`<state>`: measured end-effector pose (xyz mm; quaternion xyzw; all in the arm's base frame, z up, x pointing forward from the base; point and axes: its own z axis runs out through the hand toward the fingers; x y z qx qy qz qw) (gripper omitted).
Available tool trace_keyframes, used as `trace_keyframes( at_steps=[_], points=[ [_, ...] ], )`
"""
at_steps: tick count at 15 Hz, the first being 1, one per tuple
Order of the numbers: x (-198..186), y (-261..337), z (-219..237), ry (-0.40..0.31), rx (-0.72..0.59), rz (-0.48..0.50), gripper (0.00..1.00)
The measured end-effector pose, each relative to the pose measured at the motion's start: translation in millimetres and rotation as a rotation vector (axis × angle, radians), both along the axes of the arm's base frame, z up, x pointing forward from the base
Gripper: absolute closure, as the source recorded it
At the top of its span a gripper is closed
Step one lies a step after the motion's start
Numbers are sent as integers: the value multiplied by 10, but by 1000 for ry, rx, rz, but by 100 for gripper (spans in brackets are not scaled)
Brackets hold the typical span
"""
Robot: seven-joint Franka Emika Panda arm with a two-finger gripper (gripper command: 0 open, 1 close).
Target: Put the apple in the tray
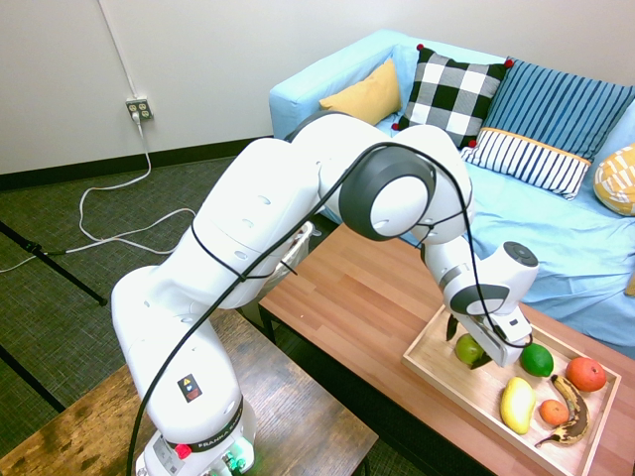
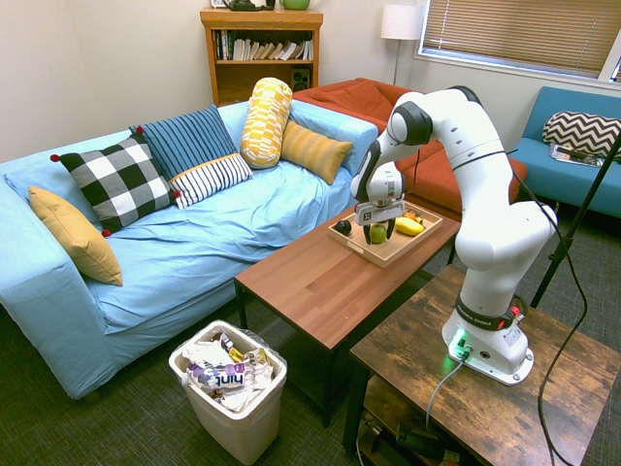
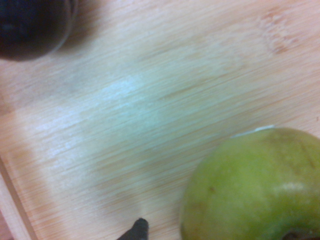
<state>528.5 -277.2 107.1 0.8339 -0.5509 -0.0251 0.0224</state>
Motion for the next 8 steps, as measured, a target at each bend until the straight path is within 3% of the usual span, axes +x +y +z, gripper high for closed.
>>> trace_keyframes(
  at_steps=[8],
  points=[
    [-263, 86, 1061, -107, -59, 7, 0]
  ],
)
